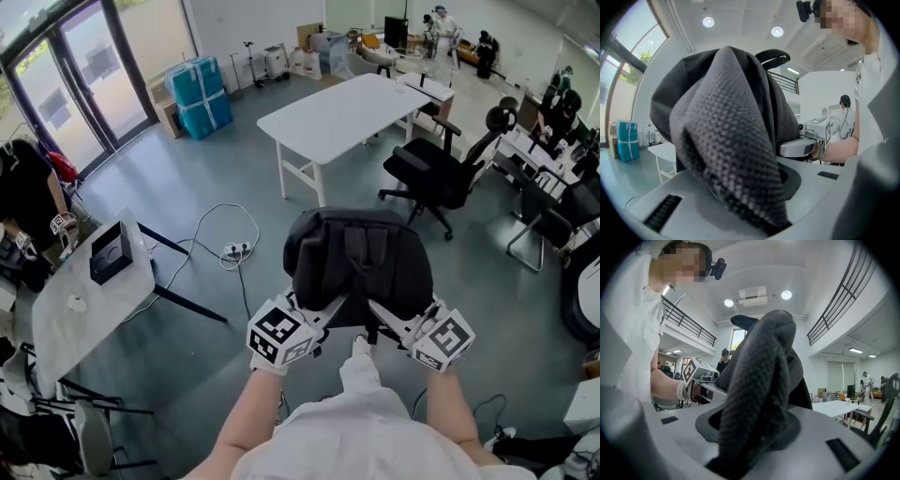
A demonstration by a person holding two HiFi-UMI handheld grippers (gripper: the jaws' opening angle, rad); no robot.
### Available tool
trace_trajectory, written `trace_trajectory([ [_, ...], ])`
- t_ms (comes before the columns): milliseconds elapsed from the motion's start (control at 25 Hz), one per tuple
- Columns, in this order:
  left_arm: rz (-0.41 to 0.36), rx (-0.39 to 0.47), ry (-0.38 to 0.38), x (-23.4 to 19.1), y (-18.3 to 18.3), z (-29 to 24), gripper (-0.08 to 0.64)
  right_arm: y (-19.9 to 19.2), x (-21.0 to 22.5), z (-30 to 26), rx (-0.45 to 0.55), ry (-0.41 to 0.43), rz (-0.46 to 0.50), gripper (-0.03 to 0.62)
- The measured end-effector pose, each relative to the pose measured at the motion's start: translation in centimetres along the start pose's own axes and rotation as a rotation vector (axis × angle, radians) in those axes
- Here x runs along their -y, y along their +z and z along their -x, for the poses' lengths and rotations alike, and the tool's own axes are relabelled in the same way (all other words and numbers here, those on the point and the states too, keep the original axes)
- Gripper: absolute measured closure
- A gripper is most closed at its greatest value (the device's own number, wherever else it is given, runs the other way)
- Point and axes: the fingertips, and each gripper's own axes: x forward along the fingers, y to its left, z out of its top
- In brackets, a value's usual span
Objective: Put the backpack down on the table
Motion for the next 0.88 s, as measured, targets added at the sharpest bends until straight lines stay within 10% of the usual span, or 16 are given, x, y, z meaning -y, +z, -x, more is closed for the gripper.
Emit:
trace_trajectory([
  [880, -0.005, 0.041, 0.084, -17.8, 8.0, -19.2, 0.488, 0.7, 26.4, -8.5, 0.052, 0.077, 0.034, 0.436],
])
